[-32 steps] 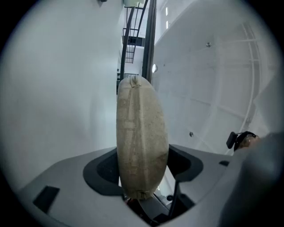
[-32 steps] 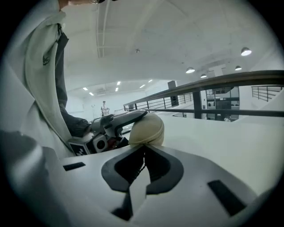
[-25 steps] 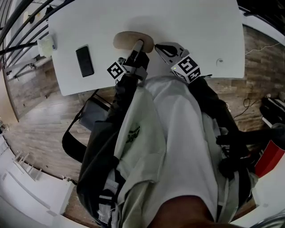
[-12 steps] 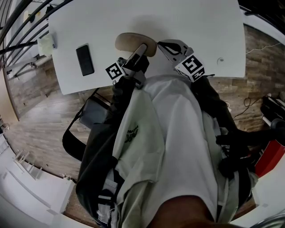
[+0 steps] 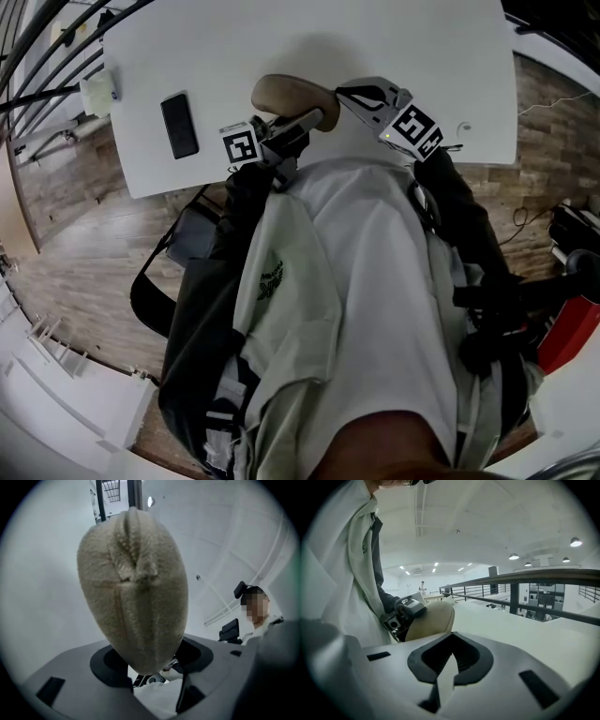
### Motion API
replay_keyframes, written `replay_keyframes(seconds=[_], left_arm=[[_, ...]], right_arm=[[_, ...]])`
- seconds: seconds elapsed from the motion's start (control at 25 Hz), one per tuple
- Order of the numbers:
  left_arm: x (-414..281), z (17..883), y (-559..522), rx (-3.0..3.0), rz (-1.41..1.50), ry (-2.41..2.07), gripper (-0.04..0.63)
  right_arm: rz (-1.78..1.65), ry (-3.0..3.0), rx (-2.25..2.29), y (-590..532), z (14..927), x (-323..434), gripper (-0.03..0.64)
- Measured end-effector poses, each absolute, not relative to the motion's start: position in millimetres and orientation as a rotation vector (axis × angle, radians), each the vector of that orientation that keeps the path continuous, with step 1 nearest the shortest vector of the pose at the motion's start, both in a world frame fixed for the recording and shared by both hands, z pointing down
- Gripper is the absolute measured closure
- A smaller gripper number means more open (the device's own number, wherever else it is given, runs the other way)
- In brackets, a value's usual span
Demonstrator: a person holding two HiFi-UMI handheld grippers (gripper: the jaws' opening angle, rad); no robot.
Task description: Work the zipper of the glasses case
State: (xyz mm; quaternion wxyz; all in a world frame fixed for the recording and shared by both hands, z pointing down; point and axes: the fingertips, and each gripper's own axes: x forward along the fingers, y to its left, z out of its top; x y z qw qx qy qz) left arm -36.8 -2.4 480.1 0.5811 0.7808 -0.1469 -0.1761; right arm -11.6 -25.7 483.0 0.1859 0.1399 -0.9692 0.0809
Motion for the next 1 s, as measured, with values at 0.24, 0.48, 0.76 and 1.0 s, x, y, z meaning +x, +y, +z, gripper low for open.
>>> replay_keyframes(seconds=[0.24, 0.48, 0.76, 1.0], left_arm=[[-32, 482, 7, 1.832, -0.361, -0.264, 0.314], [-20, 477, 26, 1.855, -0.252, -0.096, 0.314], [6, 474, 57, 1.887, -0.09, 0.112, 0.314], [14, 477, 76, 1.891, 0.04, 0.263, 0.314]], right_arm=[[0.245, -2.754, 0.301, -23, 477, -13, 0.621], [0.207, -2.761, 0.166, -17, 473, -20, 0.621], [0.15, -2.769, 0.092, -25, 463, -36, 0.621], [0.145, -2.71, -0.103, -30, 464, -46, 0.621]])
